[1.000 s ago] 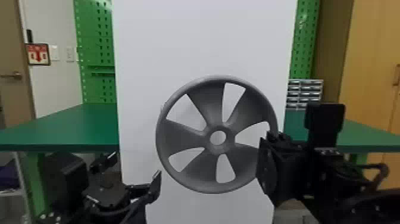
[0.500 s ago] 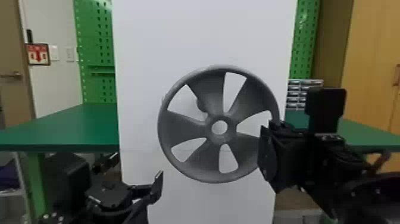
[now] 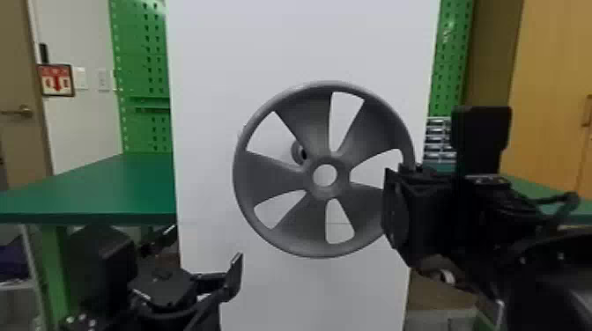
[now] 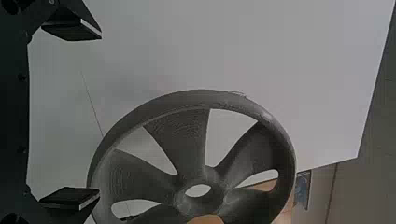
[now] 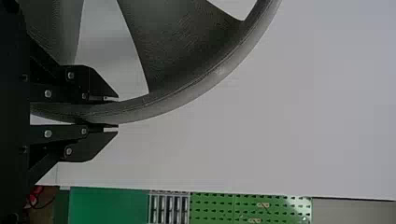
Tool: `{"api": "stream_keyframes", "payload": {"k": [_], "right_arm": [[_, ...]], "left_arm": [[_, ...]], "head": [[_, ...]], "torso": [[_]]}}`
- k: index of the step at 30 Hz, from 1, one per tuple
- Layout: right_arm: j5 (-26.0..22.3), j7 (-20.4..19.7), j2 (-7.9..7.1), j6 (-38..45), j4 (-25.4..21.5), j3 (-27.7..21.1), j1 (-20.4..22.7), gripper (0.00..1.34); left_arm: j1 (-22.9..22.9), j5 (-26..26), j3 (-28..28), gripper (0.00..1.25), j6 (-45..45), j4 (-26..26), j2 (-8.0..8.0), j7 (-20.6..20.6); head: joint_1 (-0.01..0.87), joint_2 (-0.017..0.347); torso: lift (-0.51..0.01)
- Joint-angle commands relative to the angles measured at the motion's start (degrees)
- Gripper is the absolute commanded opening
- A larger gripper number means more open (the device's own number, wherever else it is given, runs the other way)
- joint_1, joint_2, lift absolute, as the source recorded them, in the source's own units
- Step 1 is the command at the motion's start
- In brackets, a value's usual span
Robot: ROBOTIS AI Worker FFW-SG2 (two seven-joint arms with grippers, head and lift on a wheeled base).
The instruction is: Hold the wheel and insert it
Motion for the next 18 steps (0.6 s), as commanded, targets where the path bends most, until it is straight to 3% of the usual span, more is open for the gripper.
{"api": "stream_keyframes", "payload": {"k": [1,18], "right_arm": [[0.04,-0.87,0.05,1.03,0.02,0.00,-0.89,0.17],[-1.80,-3.50,0.05,2.96,-0.06,-0.53,-3.17,0.17]], "left_arm": [[-0.04,-0.01,-0.15,1.15,0.00,0.09,0.09,0.00],[-0.39,-0.10,-0.50,1.15,0.00,0.26,0.18,0.00]], "head": [[0.210,0.009],[0.210,0.009]], "torso": [[-0.442],[-0.442]]}}
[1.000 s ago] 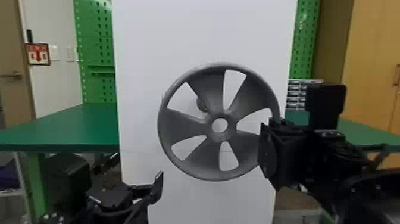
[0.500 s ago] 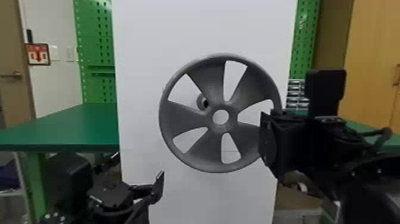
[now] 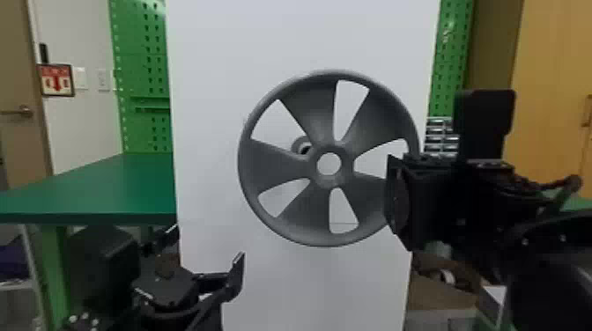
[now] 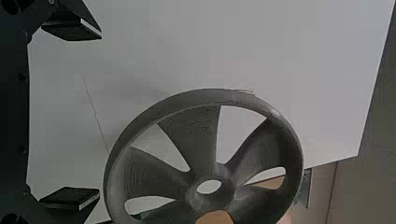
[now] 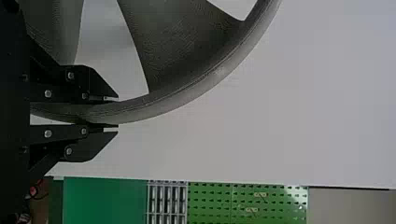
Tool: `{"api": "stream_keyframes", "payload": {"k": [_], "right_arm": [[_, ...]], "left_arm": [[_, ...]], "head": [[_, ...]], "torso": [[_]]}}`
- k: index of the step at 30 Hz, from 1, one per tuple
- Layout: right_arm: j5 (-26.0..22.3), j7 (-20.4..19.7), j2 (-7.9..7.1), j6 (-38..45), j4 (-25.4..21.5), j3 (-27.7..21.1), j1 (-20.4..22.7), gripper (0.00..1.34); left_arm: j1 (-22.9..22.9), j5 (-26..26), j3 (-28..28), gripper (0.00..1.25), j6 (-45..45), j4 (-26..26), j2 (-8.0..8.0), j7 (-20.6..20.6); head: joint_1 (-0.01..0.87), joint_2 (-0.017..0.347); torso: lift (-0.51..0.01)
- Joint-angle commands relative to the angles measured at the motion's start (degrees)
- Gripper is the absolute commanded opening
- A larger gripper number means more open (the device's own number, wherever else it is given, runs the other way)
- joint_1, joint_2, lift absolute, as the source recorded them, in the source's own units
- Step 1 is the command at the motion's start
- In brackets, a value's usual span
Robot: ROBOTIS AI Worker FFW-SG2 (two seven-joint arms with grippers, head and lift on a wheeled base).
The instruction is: Hold the wheel and insert it
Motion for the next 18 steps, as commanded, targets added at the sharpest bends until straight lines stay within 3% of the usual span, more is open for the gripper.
{"api": "stream_keyframes", "payload": {"k": [1,18], "right_arm": [[-0.66,-0.56,0.05,0.14,0.00,-0.54,-0.34,0.17],[-0.92,-1.88,0.05,0.14,0.00,-0.19,-0.25,0.17]], "left_arm": [[-0.10,0.00,-0.12,1.15,0.00,0.08,0.00,0.00],[-0.18,0.00,-0.20,1.15,0.00,0.08,0.09,0.00]], "head": [[0.210,0.009],[0.210,0.009]], "torso": [[-0.442],[-0.442]]}}
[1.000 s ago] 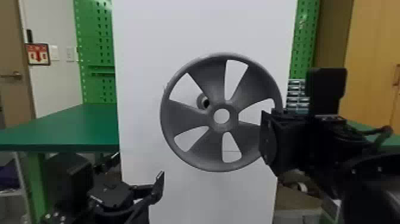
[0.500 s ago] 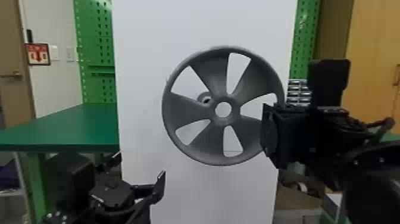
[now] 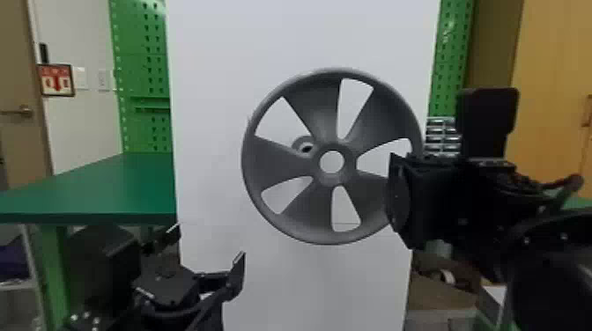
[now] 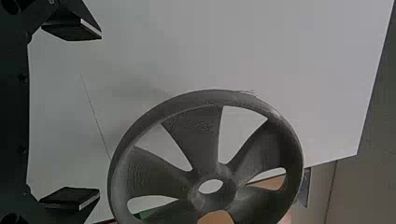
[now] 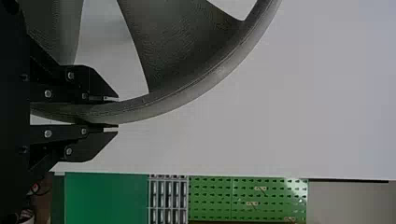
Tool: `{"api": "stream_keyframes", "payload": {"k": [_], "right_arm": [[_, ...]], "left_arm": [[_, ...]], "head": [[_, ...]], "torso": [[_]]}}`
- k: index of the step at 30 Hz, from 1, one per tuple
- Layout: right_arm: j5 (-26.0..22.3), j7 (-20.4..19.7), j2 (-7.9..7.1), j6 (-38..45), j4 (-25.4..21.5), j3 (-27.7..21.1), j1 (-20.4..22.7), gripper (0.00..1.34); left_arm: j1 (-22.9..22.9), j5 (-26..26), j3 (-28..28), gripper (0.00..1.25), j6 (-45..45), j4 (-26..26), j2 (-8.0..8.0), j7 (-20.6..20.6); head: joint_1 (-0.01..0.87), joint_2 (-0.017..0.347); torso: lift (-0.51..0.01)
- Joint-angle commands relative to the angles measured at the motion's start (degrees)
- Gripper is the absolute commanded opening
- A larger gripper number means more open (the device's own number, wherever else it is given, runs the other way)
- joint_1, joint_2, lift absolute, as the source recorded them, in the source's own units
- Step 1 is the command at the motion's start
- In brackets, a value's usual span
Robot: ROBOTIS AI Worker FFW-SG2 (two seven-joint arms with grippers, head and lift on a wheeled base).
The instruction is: Hold the wheel and insert it
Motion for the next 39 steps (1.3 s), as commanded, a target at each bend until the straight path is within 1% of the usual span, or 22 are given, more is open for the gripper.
{"api": "stream_keyframes", "payload": {"k": [1,20,39], "right_arm": [[0.00,-0.01,0.05,-0.15,0.09,0.00,-0.16,0.17],[-2.29,-0.01,0.05,-0.85,0.44,1.49,-1.83,0.17],[-2.55,-0.01,0.05,-1.29,1.41,2.81,-1.92,0.17]], "left_arm": [[-0.08,-0.02,-0.06,1.15,0.00,0.00,0.08,-0.01],[-0.17,-0.02,-0.32,1.15,-0.08,0.35,0.17,0.08],[-0.17,0.07,-0.32,1.15,-0.08,0.44,0.17,0.08]], "head": [[0.210,0.009],[0.210,0.009],[0.210,0.009]], "torso": [[-0.442],[-0.442],[-0.442]]}}
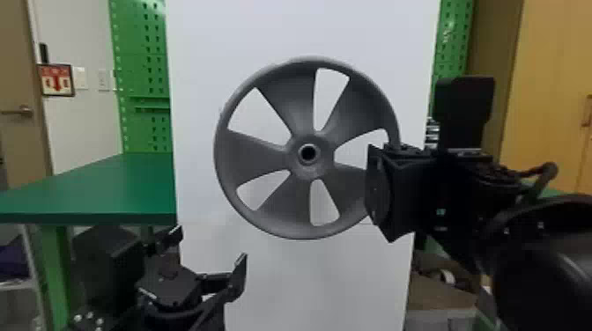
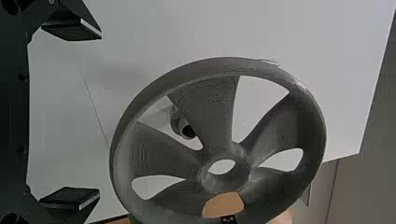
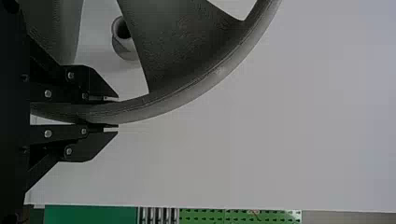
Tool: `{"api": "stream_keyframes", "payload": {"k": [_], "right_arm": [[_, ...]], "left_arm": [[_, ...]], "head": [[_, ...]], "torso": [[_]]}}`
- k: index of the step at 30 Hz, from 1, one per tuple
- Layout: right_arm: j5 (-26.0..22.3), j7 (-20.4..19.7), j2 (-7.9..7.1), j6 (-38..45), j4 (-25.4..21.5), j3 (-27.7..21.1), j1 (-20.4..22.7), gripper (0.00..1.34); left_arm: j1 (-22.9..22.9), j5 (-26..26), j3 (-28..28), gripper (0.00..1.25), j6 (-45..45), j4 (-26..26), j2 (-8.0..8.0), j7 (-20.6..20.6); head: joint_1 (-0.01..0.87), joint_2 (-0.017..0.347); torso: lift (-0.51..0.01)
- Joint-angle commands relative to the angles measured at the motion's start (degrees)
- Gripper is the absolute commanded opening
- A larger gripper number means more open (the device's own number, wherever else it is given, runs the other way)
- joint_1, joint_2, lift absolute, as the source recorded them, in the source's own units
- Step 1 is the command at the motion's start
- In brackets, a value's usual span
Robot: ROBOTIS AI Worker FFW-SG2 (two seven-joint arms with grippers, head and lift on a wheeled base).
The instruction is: Hold the wheel and insert it
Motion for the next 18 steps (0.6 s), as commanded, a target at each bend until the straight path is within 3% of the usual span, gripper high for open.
{"api": "stream_keyframes", "payload": {"k": [1,18], "right_arm": [[0.00,0.00,0.05,-0.07,0.16,-0.08,0.00,0.17],[0.18,0.00,0.05,-0.59,0.86,-0.08,-0.53,0.17]], "left_arm": [[0.00,0.02,-0.02,1.15,-0.03,0.00,0.00,0.00],[0.00,0.02,-0.02,1.15,-0.03,0.00,0.00,0.00]], "head": [[0.210,0.009],[0.210,0.009]], "torso": [[-0.442],[-0.442]]}}
